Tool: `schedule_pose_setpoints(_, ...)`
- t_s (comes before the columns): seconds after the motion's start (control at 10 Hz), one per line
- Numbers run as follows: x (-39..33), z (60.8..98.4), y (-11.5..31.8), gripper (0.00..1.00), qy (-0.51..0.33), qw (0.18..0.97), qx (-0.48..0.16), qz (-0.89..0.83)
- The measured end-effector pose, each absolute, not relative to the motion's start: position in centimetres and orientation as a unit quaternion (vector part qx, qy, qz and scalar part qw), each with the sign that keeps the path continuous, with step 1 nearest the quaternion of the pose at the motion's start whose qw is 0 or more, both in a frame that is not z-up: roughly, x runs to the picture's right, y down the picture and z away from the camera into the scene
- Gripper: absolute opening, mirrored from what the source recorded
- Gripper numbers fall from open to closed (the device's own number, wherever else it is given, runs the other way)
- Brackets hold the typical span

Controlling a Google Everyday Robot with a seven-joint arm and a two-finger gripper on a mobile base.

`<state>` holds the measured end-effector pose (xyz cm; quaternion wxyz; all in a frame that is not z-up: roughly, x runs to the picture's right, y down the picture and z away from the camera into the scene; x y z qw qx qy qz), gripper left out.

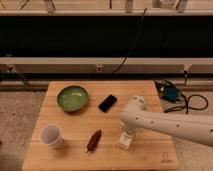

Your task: Place the bottle in the ceramic bowl

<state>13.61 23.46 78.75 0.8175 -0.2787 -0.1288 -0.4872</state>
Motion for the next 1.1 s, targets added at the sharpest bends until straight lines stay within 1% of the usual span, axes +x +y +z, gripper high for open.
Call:
schedule_pose_setpoints(0.3,13.9,78.8,23.0,0.02,-0.126,0.819,-0.281,-0.484)
schedule_pose_setpoints(0.6,13.3,79.1,19.8,0.02,-0.125,0.816,-0.282,-0.489)
schedule_pose_setpoints(0.8,13.2,78.9,19.4,0.02,-0.124,0.816,-0.284,-0.489)
schedule_pose_setpoints(1.1,12.2,79.1,17.4,0.02,-0.119,0.813,-0.283,-0.495)
